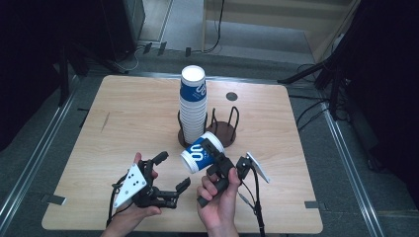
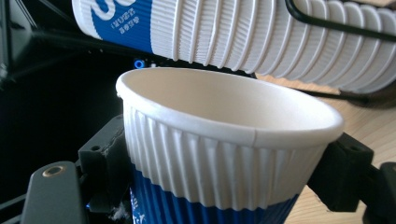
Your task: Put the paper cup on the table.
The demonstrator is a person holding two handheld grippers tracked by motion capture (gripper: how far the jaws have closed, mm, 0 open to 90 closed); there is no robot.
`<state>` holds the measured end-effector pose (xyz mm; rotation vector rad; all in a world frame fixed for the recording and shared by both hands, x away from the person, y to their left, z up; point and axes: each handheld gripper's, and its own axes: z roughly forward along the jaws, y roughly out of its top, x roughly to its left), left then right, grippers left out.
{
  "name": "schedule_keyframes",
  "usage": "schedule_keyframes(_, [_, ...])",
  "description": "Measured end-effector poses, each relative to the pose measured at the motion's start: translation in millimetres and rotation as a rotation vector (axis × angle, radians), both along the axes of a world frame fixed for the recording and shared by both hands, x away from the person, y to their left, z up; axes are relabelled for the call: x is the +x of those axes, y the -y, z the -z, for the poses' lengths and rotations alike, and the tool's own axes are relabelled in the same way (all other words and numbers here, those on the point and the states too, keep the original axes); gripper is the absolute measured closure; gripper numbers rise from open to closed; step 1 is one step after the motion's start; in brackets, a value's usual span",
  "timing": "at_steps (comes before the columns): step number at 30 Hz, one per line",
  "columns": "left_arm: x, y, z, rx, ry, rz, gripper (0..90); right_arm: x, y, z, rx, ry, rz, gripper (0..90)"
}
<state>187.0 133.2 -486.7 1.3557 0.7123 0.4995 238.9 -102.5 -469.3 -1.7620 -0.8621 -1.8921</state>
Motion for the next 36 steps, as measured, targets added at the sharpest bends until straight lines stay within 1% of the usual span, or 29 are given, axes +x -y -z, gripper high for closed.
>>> schedule_keyframes(2, [0.0, -1.5, 0.1, 0.002, -0.007, -0.006, 0.0, -0.6, 0.0, -3.5, -0.032, 0.020, 0.005, 19.3])
schedule_keyframes(4, [-0.1, -2.9, -0.1, 0.002, -0.014, -0.007, 0.0, -1.0, 0.4, -6.5, -0.048, 0.046, 0.012, 19.3])
schedule_keyframes(6, [-0.2, -4.3, -0.4, 0.002, -0.015, -0.012, 0.0, -1.7, 0.9, -9.4, -0.071, 0.056, 0.014, 19.3])
schedule_keyframes(8, [-0.4, -5.2, -0.5, 0.003, -0.018, -0.017, 0.0, -1.8, 1.5, -11.5, -0.076, 0.069, 0.018, 19.4])
schedule_keyframes(11, [-0.9, -8.3, -0.2, 0.016, -0.020, -0.028, 0.0, -2.2, 2.8, -15.0, -0.134, 0.105, 0.027, 19.4])
schedule_keyframes(12, [-0.8, -9.1, 0.0, 0.015, -0.021, -0.033, 0.0, -2.4, 3.7, -15.6, -0.153, 0.117, 0.028, 19.4])
schedule_keyframes(14, [-0.8, -11.6, 0.3, 0.017, -0.025, -0.038, 0.0, -2.8, 5.2, -17.6, -0.162, 0.131, 0.034, 19.4])
schedule_keyframes(15, [-0.6, -12.6, 0.4, 0.019, -0.026, -0.042, 0.0, -2.8, 6.3, -18.6, -0.177, 0.145, 0.044, 19.4])
schedule_keyframes(18, [-0.4, -16.4, 0.7, 0.018, -0.031, -0.053, 0.0, -2.8, 9.3, -20.1, -0.209, 0.169, 0.058, 19.4])
schedule_keyframes(20, [0.2, -19.1, 1.1, 0.017, -0.033, -0.063, 0.0, -3.1, 11.0, -21.4, -0.230, 0.169, 0.066, 19.5])
schedule_keyframes(24, [1.0, -24.0, 2.6, 0.022, -0.039, -0.081, 0.0, -3.1, 12.9, -22.7, -0.282, 0.205, 0.079, 19.6])
schedule_keyframes(27, [1.4, -27.9, 3.8, 0.020, -0.044, -0.091, 0.0, -2.2, 14.7, -23.3, -0.302, 0.203, 0.083, 19.5])
schedule_keyframes(28, [1.8, -29.7, 4.7, 0.025, -0.044, -0.097, 0.0, -1.4, 15.9, -23.6, -0.306, 0.195, 0.080, 19.5])
schedule_keyframes(29, [2.3, -31.4, 5.8, 0.030, -0.046, -0.107, 0.0, -0.6, 17.2, -23.5, -0.316, 0.196, 0.082, 19.5])
schedule_keyframes(31, [3.6, -35.5, 8.4, 0.037, -0.051, -0.117, 0.0, 0.6, 20.7, -23.9, -0.348, 0.202, 0.088, 19.5])
schedule_keyframes(33, [4.8, -39.5, 10.9, 0.043, -0.059, -0.131, 0.0, 1.4, 23.3, -24.9, -0.358, 0.211, 0.092, 19.5])
schedule_keyframes(36, [6.5, -45.1, 13.6, 0.049, -0.066, -0.148, 0.0, 2.0, 27.2, -27.4, -0.391, 0.225, 0.103, 19.5])
